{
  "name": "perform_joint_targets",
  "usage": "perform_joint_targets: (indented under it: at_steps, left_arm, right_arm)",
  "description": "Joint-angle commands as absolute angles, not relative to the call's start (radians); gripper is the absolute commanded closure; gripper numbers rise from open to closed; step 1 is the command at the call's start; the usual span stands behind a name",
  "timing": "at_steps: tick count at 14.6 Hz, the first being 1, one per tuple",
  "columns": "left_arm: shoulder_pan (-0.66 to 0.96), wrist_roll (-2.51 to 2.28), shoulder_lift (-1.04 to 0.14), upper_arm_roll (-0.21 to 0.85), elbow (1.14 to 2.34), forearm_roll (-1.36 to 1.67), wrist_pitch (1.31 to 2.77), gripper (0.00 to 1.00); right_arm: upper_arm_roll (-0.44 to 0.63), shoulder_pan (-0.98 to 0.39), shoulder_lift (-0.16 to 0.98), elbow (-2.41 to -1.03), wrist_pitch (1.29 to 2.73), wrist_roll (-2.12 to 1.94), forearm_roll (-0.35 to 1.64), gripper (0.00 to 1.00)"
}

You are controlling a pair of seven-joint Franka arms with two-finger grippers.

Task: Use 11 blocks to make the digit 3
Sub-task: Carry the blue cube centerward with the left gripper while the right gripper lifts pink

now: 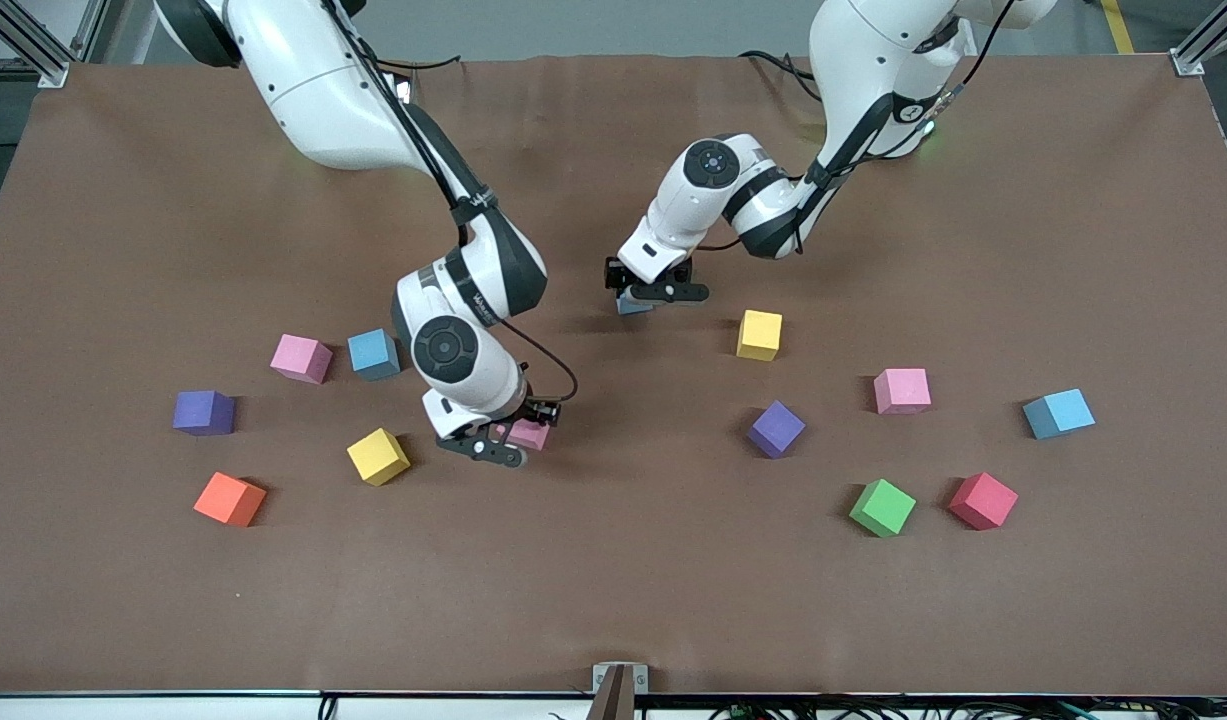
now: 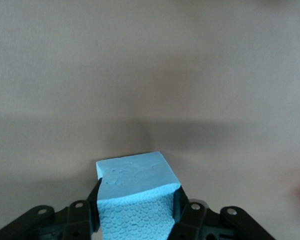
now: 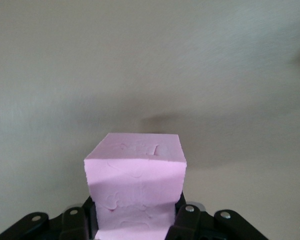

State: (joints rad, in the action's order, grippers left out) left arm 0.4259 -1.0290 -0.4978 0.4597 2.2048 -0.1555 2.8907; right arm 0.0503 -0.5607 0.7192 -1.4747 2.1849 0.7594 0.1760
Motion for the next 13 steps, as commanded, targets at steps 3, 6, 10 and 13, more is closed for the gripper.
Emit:
perform_joint_targets:
  at_steps: [3,6,10,13]
  left_arm:
    - [0.417,-0.977,-0.453,0.483,2.252,-0.173,2.908,0.77]
    - [0.417,-0.95,-0.465,0.492,2.25,-0.175,2.908,0.77]
    - [0.42,-0.94,-0.489,0.508,2.243,-0.175,2.908,0.72]
    - [0.42,-0.94,-0.495,0.517,2.24,-0.173,2.908,0.72]
  right_arm:
    - [0.048,-0.538,0.64,-1.491,2.102,0.874,0.172,0.96]
    - [0.072,-0.525,0.597,-1.502,2.092,0.905,0.172,0.96]
    - [0.074,-0.512,0.566,-1.52,2.079,0.905,0.17,1.0]
    - [0.106,-0.506,0.529,-1.519,2.025,0.978,0.17,1.0]
